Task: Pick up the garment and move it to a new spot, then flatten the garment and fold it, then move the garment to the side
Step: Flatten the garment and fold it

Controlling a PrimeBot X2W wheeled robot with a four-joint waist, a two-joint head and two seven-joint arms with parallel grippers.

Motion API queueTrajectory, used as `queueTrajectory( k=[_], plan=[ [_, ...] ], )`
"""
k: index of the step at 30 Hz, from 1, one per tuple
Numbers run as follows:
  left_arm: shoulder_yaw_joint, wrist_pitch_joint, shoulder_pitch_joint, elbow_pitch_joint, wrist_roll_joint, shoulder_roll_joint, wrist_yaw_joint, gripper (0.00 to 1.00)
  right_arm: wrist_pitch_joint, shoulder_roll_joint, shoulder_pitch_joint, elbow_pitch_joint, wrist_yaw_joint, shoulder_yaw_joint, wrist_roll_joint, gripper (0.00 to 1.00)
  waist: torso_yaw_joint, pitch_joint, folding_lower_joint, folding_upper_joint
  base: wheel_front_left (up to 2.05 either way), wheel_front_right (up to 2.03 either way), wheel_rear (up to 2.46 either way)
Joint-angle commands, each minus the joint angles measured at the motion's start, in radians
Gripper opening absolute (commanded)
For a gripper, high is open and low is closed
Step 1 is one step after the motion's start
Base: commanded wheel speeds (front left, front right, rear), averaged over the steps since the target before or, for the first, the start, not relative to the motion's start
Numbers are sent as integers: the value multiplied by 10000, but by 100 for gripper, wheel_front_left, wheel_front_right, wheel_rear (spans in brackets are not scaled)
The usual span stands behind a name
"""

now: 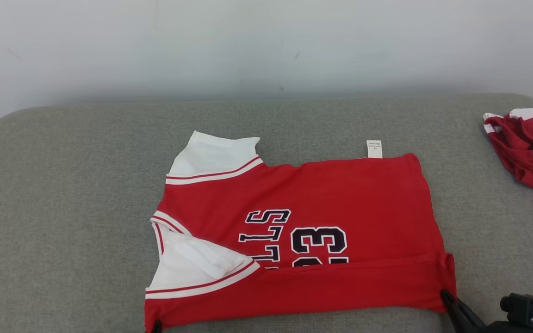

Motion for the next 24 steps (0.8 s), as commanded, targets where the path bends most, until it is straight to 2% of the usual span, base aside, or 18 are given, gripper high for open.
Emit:
queueTrajectory(
  k=[1, 7, 8, 10, 11, 12, 13, 18, 24],
  plan=[
    [-10, -18, 157, -30, 28, -19, 73, 0, 7, -3, 217, -72, -29, -96, 71, 0, 135, -40, 1, 0, 0, 0, 0],
    [-45, -3, 190, -77, -57, -101, 118, 0, 264, 215, 766, -552, -29, -491, -184, 0, 81, -81, 1, 0, 0, 0, 0],
    [-53, -4, 207, -59, -62, -106, 120, 0, 290, 246, 782, -602, -29, -544, -264, 4, 47, -86, 1, 0, 0, 0, 0],
    [-82, 8, 235, -25, -66, -107, 113, 0, 258, 320, 779, -722, -29, -685, -485, 67, 3, -98, 1, 0, 0, 0, 0],
    [-44, -10, 245, -46, -56, -109, 132, 5, 168, 359, 773, -786, -29, -762, -587, 91, -14, -111, 1, 0, 0, 0, 0],
    [-44, -10, 245, -46, -56, -109, 132, 5, 168, 359, 773, -786, -29, -762, -587, 91, -14, -111, 1, 0, 0, 0, 0],
    [51, -63, 257, -142, 70, -120, 175, 100, 40, 418, 792, -873, -29, -976, -853, 100, -31, -141, 1, 0, 0, 0, 0],
    [355, -114, 346, -500, 417, -135, 338, 100, -246, 554, 844, -1180, -29, -1442, -1465, 100, -28, -236, 1, 0, 0, 0, 0],
    [1531, -109, 636, -1779, 1307, -217, 386, 100, -537, 944, 806, -2024, -29, -2211, -2636, 100, -63, -435, 1, 0, 0, 0, 0]
  ],
)
